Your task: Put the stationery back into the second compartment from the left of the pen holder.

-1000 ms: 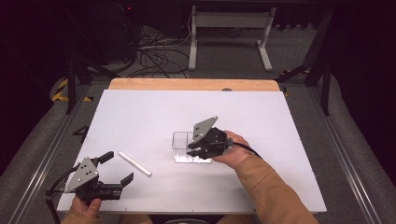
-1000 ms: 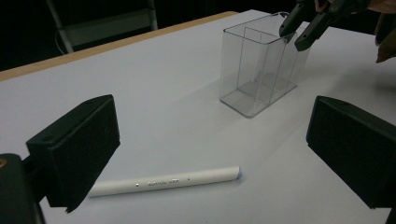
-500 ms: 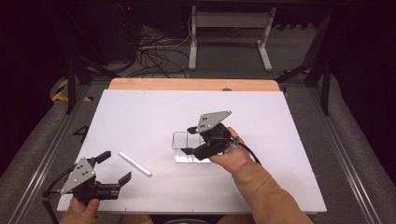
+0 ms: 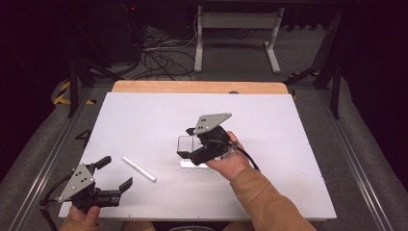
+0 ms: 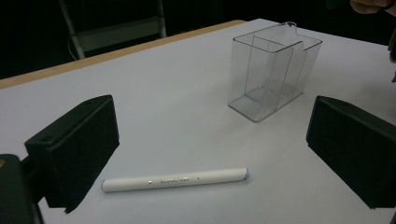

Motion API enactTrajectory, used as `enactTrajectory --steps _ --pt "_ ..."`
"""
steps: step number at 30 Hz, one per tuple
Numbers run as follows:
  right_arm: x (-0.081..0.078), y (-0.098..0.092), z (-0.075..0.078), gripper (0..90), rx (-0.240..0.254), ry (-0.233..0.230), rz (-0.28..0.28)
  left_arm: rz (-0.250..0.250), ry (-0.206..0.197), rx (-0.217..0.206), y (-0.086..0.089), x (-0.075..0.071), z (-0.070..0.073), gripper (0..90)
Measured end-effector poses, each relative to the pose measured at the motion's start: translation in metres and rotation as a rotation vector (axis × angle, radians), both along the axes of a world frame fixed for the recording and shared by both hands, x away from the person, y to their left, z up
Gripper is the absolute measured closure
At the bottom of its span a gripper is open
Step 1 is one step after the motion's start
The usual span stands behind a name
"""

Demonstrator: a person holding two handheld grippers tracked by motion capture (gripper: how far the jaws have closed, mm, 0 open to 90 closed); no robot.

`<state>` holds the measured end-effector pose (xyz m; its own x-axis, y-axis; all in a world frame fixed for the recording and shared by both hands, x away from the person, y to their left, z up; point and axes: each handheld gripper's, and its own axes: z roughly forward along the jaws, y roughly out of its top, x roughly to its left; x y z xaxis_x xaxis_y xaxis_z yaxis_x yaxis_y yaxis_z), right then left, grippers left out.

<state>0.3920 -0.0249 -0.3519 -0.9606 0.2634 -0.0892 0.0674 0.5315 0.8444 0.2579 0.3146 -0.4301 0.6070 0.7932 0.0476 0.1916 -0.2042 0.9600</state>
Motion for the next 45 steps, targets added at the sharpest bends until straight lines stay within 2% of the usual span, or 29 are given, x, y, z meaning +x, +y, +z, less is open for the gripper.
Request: enactTrajectory --steps 8,15,25,31,35,39,40,45 --pt "-0.003 0.020 0.000 23.8 0.012 0.025 -0.023 0.012 -0.002 -0.004 0.003 -0.004 0.000 3.2" --pt "-0.004 0.044 -0.004 24.5 0.001 0.040 -0.029 0.018 0.003 -0.007 0.006 -0.007 -0.001 3.2" --pt "-0.003 0.081 -0.022 26.5 -0.057 0.061 -0.028 0.017 0.005 -0.020 0.009 -0.007 -0.001 3.2" --pt "-0.003 0.098 -0.032 28.2 -0.064 0.087 -0.013 0.015 -0.007 -0.022 0.010 -0.008 -0.001 3.2" --pt "-0.003 0.107 -0.039 29.8 -0.088 0.071 0.008 0.013 -0.017 -0.029 0.012 -0.009 0.000 3.2" --pt "-0.002 0.113 -0.046 30.3 -0.104 0.085 0.010 0.013 -0.004 -0.056 0.016 -0.008 0.000 3.2" --pt "-0.002 0.115 -0.046 30.5 -0.109 0.072 0.009 0.018 -0.002 -0.060 0.016 -0.008 0.000 3.3" --pt "-0.007 0.122 -0.049 32.6 -0.118 0.054 0.017 0.026 -0.008 -0.053 0.018 -0.011 -0.001 3.3"
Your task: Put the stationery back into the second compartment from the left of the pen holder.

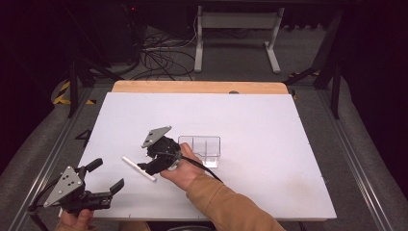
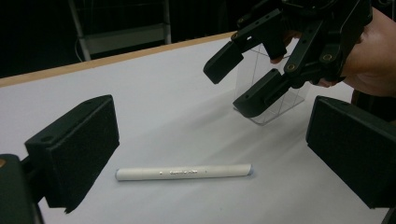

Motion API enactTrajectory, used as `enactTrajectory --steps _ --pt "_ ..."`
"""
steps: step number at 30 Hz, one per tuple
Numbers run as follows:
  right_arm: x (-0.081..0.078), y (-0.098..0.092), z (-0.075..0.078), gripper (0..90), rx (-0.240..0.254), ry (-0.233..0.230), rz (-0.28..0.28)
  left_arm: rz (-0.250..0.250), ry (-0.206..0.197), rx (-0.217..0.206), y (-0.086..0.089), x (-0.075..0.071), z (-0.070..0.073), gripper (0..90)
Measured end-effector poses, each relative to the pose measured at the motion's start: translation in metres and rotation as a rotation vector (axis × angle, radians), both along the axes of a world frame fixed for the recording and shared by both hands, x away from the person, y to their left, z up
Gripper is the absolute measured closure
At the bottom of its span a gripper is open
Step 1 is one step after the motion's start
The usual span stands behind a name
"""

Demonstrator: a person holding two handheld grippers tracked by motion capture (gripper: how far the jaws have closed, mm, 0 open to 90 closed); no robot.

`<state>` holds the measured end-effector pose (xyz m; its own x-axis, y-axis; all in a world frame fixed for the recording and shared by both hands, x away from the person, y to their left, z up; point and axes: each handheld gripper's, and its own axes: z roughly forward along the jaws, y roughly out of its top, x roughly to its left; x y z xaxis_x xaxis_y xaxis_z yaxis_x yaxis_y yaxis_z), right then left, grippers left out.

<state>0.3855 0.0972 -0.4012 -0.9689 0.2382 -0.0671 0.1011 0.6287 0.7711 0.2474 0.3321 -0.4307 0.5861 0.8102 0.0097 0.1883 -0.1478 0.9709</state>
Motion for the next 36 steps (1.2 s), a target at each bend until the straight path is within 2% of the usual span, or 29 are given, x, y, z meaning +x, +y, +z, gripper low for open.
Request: enactTrajectory --steps 9,20,26,36 --pt "0.000 0.014 -0.011 37.7 -0.024 0.037 -0.004 0.019 -0.001 0.005 0.004 -0.006 0.000 3.3" --pt "-0.001 0.037 -0.030 41.6 -0.089 0.059 -0.009 0.034 -0.001 0.001 0.007 -0.010 -0.001 3.3" --pt "0.005 0.044 -0.041 44.5 -0.103 0.099 -0.023 0.033 0.002 0.003 0.007 -0.010 -0.001 3.3" --pt "0.008 0.050 -0.051 50.4 -0.143 0.089 -0.041 0.030 0.000 0.001 0.007 -0.009 -0.001 3.3"
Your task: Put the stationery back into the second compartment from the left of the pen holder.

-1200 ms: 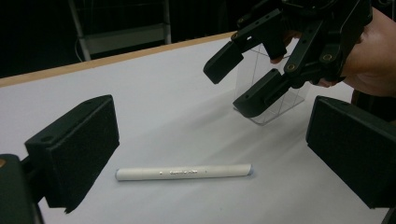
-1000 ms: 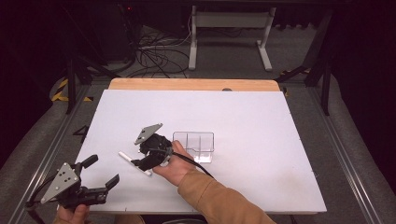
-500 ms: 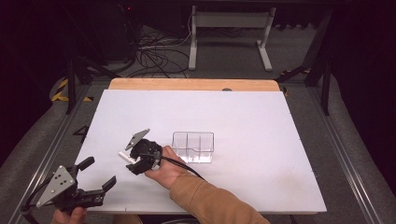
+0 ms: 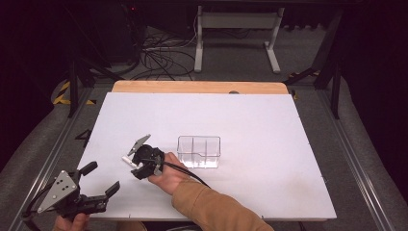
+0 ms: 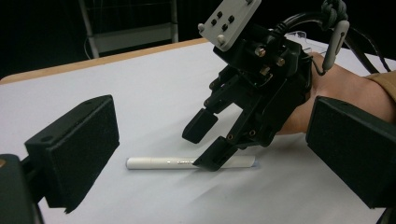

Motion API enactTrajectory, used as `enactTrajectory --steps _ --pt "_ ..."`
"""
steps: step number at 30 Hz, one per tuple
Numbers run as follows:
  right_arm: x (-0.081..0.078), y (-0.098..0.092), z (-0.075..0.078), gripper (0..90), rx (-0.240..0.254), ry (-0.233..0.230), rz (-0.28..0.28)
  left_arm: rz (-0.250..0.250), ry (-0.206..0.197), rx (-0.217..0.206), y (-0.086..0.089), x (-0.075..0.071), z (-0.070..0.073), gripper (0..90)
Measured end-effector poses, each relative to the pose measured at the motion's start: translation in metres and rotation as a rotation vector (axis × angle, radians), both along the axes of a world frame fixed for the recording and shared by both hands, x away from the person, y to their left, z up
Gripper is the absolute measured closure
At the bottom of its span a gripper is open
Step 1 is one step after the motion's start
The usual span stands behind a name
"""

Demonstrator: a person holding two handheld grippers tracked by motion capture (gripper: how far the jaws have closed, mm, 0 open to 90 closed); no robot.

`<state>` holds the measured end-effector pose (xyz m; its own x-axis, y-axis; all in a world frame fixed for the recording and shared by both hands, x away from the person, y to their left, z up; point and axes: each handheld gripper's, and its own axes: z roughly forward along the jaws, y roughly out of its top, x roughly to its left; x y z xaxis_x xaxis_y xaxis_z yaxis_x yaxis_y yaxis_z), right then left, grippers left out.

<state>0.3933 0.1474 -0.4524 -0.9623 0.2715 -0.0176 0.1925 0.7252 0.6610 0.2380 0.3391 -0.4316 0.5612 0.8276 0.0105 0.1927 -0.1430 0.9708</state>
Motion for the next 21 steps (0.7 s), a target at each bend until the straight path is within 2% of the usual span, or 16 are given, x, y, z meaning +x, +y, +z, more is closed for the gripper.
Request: enactTrajectory --steps 7,11,21 --pt "0.000 0.004 -0.003 58.5 -0.021 -0.017 -0.011 -0.004 0.004 0.004 0.000 0.001 0.000 3.3" --pt "0.000 0.006 -0.005 60.0 -0.024 -0.009 -0.019 -0.002 0.006 0.002 0.000 0.001 -0.001 3.3" --pt "0.000 0.013 -0.009 66.4 -0.029 0.015 -0.079 -0.004 0.008 0.003 0.000 0.002 -0.001 3.3"
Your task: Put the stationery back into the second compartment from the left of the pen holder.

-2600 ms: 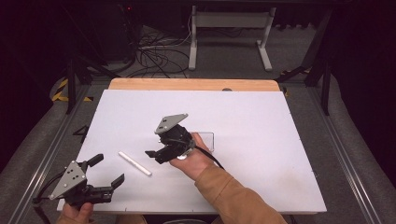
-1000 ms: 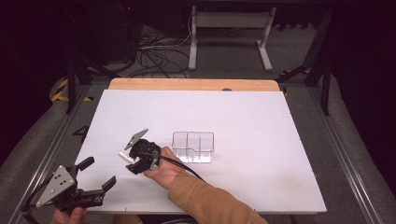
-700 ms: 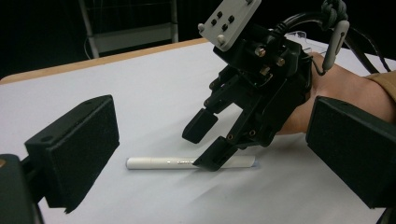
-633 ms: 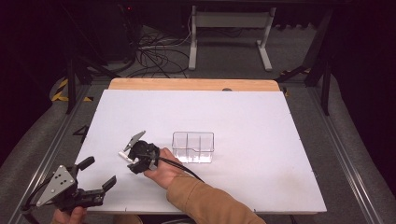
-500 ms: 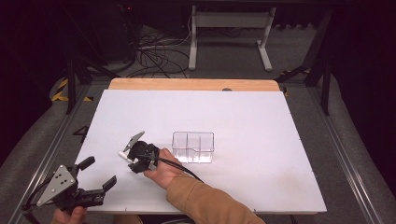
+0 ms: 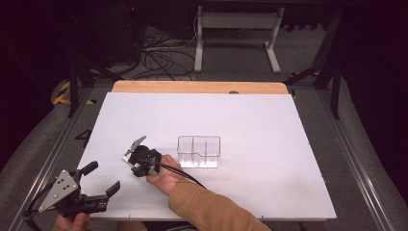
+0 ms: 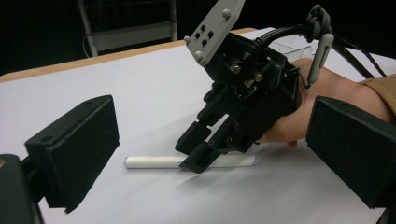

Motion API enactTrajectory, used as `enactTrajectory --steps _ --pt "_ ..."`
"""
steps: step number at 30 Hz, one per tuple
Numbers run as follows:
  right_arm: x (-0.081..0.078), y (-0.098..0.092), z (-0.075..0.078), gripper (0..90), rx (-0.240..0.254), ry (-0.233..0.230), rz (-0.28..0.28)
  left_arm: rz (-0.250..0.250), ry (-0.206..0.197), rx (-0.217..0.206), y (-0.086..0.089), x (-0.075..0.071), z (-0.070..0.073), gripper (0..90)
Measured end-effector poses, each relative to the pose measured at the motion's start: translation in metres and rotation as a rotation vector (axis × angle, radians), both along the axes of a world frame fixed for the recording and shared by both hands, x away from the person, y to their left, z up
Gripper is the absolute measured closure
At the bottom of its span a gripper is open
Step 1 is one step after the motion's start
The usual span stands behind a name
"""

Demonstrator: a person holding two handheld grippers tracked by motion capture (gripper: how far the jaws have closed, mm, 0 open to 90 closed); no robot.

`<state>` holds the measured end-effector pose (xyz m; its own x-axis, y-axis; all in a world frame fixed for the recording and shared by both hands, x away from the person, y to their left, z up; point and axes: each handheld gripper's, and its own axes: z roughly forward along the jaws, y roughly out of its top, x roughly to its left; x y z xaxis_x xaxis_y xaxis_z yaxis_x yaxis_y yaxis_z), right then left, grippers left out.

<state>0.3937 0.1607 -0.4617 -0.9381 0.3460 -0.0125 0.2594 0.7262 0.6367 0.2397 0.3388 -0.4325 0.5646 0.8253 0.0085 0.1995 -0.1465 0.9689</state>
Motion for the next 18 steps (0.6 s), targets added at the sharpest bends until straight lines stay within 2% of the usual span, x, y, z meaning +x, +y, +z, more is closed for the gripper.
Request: enactTrajectory --steps 11,18 --pt "-0.0017 0.0045 -0.0025 74.3 -0.015 0.004 -0.063 -0.002 0.000 0.007 -0.0007 0.0004 -0.0002 3.3" --pt "-0.0050 0.0066 -0.0025 76.1 -0.027 -0.015 -0.088 -0.002 -0.001 0.008 -0.0011 0.0005 -0.0003 3.3"
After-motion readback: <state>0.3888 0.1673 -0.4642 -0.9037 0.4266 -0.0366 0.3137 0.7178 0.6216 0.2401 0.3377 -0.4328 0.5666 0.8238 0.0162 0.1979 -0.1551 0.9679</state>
